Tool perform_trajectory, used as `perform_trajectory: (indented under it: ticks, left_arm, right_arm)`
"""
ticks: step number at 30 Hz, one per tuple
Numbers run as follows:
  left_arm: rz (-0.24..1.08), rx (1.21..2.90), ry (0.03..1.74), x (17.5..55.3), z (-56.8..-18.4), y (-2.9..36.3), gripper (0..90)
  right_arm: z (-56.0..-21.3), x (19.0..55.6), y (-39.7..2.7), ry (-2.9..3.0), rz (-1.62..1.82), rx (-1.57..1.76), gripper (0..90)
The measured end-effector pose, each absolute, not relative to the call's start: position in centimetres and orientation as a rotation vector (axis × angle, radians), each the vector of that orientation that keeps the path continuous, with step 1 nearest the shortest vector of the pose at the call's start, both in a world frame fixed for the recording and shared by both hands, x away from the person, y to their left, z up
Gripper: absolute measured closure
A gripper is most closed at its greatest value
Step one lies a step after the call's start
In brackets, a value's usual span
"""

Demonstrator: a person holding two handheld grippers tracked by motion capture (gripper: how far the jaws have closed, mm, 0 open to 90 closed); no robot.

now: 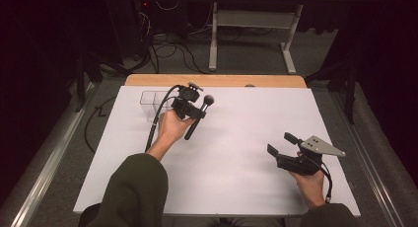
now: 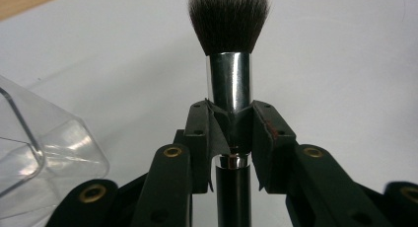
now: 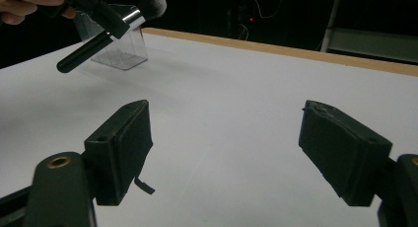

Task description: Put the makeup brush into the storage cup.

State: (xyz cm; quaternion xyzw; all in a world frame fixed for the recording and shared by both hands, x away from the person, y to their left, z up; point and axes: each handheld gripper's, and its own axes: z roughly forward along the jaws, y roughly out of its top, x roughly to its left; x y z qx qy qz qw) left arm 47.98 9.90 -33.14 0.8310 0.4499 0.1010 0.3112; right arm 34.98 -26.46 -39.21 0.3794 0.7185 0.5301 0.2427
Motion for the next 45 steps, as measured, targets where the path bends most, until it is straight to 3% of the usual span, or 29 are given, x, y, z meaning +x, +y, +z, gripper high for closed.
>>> perform_trajectory:
  ticks: [45]
  left_arm:
    - [0.439, 1.931, 1.120, 47.9, -30.1, 13.3, 70.7]
  right_arm:
    - [-39.2, 34.9, -26.5, 1.958, 1.461, 1.037, 22.1]
